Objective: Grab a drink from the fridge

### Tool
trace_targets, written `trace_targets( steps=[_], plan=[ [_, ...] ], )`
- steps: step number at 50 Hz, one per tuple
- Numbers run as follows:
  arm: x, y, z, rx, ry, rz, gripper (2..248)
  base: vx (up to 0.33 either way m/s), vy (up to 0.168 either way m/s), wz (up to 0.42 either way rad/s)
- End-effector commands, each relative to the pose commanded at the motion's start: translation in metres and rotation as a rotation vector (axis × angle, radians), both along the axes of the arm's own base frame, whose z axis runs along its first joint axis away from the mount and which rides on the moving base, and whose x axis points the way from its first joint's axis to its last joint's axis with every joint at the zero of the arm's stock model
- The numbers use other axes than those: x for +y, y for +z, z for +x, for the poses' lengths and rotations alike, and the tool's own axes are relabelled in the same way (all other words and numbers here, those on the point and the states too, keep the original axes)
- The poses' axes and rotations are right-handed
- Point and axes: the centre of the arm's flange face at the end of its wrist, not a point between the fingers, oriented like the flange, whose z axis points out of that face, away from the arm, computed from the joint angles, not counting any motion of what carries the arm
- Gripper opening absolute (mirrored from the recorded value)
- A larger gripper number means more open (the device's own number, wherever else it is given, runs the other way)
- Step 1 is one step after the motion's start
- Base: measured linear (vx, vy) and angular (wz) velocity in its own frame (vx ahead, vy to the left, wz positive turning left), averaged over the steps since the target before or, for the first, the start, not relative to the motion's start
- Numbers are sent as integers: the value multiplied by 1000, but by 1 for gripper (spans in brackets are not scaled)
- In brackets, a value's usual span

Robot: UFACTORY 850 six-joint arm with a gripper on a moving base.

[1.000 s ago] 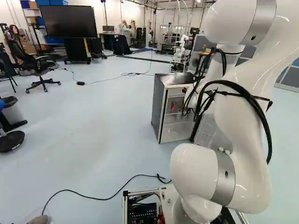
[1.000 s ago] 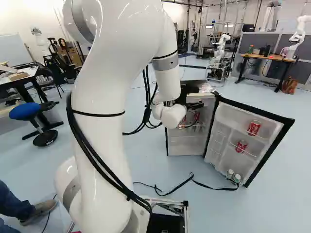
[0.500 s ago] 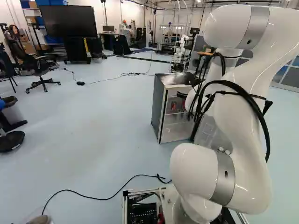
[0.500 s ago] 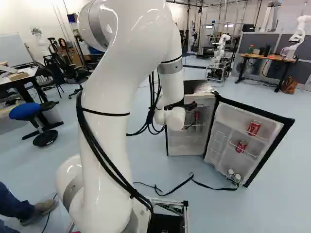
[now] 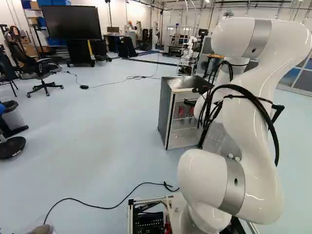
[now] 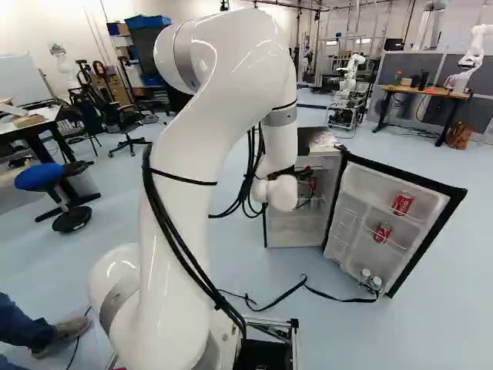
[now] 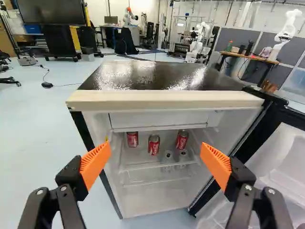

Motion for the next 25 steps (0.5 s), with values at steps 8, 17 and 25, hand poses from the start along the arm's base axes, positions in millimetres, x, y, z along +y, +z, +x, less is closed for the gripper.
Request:
trace_targets(
  steps=[8,17,25],
  plan=[
    [-1,-10,1,13,0,7,247,0,0,0],
    [-1,-20,2,27,0,16,247,0,0,0],
    [-2,-30,2,39,-1,23,247,0,0,0]
  ],
)
